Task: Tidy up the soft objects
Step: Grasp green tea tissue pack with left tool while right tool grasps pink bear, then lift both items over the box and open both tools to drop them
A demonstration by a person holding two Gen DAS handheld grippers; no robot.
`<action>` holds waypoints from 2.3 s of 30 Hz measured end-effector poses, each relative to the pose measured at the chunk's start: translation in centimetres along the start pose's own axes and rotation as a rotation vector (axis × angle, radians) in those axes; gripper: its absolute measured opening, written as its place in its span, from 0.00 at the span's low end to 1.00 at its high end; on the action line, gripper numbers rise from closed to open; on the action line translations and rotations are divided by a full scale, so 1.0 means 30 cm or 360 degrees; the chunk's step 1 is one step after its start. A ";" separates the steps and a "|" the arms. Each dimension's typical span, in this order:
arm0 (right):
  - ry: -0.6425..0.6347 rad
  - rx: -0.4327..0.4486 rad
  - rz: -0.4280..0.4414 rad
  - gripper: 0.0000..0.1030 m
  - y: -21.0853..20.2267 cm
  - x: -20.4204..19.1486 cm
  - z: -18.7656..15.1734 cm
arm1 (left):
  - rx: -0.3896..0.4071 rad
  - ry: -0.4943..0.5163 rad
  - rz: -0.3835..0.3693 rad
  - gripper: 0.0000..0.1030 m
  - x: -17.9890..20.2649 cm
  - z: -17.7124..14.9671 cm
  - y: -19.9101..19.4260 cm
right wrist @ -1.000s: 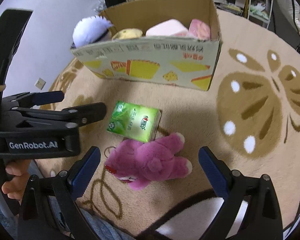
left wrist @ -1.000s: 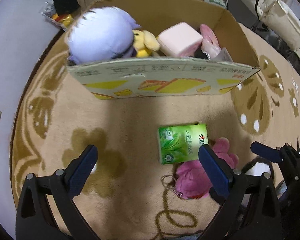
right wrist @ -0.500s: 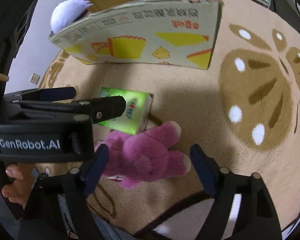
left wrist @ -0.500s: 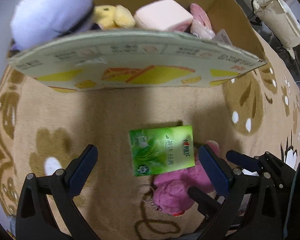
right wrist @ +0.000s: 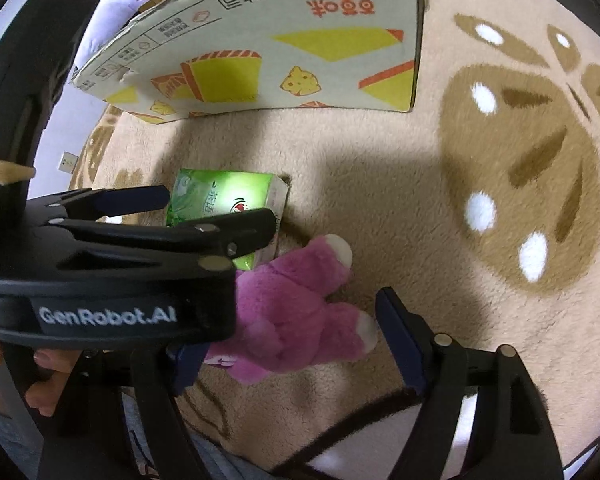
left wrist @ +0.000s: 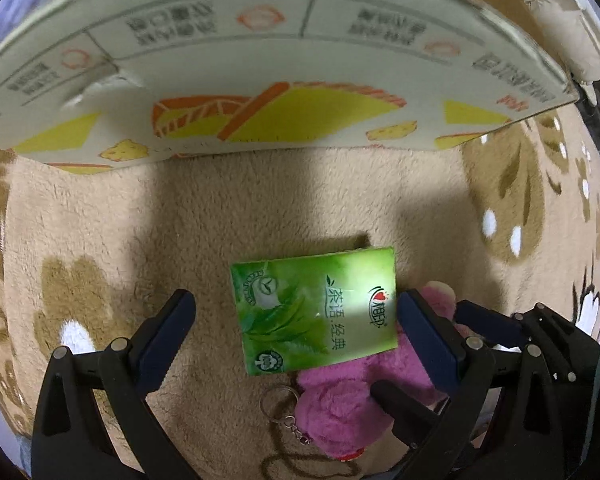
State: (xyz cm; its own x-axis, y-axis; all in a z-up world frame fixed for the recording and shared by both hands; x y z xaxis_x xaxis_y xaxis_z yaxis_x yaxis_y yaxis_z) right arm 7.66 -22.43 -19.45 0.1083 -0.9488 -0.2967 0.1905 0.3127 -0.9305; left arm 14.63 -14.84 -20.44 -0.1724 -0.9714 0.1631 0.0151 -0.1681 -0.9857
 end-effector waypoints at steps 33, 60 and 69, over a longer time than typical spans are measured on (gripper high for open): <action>0.0106 0.0545 -0.0097 0.63 -0.273 0.093 -0.003 | 0.0406 -0.0308 0.0190 0.71 -0.188 -0.073 -0.189; -0.0021 0.1249 -0.0280 0.64 -0.623 -0.013 0.025 | 0.1064 -0.0228 0.0174 0.72 -0.230 -0.117 -0.638; -0.0037 0.1339 -0.0297 0.64 -0.630 0.005 0.093 | 0.1126 -0.0217 0.0087 0.72 -0.207 -0.043 -0.695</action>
State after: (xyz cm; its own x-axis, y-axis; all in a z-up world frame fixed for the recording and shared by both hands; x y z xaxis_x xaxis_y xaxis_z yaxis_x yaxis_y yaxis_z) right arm 6.80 -28.34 -1.31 0.0217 -0.9896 -0.1419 0.8657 0.0896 -0.4924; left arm 14.13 -5.10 -0.96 -0.0293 -0.9861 0.1638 0.6622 -0.1419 -0.7358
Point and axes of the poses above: each gripper's, at about its wrist camera, not at the fingertips, and y roughly the way its jaws point, x to its right, z to its top, the point moved 2 cm from there along y, roughly the way its jaws point, and after that the axes turned 13 degrees about -y, right-handed, at the moved point
